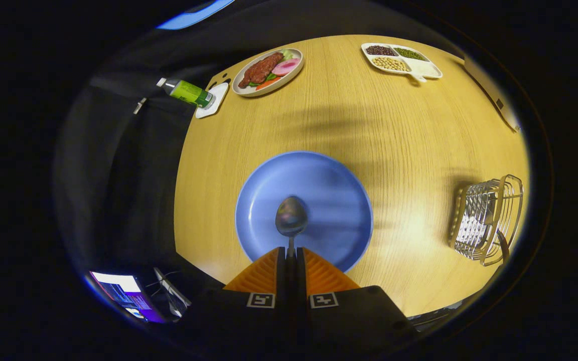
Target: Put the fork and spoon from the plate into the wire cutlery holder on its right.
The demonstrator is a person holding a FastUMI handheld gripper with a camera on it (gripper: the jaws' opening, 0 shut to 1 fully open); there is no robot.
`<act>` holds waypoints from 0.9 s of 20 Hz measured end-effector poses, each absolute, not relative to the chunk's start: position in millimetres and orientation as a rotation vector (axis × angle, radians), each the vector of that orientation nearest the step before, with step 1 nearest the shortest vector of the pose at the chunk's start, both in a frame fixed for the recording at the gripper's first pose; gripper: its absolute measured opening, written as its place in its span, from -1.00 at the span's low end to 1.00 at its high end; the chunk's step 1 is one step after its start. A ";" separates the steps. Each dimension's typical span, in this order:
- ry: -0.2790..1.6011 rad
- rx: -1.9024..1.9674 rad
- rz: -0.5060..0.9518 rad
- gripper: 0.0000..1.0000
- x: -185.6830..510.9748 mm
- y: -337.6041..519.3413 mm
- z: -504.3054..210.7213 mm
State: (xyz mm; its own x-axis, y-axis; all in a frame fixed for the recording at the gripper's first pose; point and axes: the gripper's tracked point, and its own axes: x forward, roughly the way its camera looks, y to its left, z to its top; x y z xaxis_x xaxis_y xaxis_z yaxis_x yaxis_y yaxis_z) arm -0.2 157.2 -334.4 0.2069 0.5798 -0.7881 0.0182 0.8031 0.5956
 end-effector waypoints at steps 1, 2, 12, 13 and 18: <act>1.301 0.562 0.428 -0.79 2.7 153.7 -325.0; 1.284 0.569 0.435 -0.79 5.3 147.0 -315.3; 1.153 0.606 0.342 -0.79 11.3 14.9 -252.9; 1.155 0.597 0.323 -0.79 7.4 -1.1 -252.5; 1.207 0.531 0.257 -0.79 -12.5 -62.1 -262.0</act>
